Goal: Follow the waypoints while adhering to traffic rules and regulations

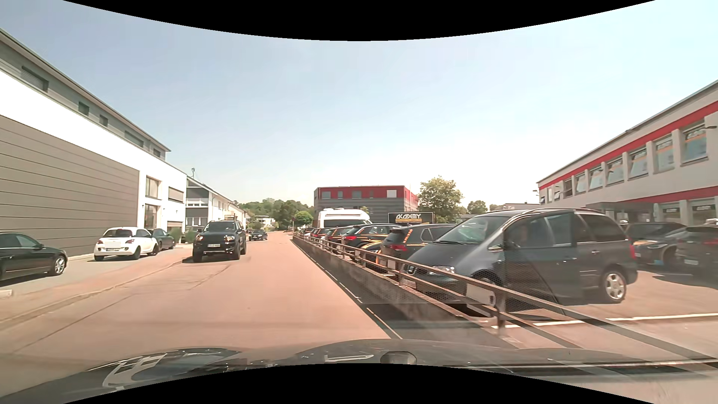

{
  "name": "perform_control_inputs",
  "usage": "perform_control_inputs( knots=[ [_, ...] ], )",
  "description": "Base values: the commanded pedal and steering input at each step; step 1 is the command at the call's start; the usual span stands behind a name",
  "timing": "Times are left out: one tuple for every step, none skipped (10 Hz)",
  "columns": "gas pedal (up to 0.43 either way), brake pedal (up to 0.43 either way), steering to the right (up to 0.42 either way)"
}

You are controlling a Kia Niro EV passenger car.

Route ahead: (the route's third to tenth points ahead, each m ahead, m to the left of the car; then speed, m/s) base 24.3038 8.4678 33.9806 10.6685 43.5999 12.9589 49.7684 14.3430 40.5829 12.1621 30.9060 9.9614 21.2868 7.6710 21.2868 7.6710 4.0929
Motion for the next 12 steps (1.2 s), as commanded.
perform_control_inputs(
  knots=[
    [0.130, 0.000, -0.298],
    [0.130, 0.000, -0.264],
    [0.130, 0.000, -0.242],
    [0.130, 0.000, -0.216],
    [0.130, 0.000, -0.198],
    [0.130, 0.000, -0.183],
    [0.130, 0.000, -0.170],
    [0.130, 0.000, -0.145],
    [0.130, 0.000, -0.120],
    [0.130, 0.000, -0.099],
    [0.130, 0.000, -0.085],
    [0.130, 0.000, -0.067]
  ],
)
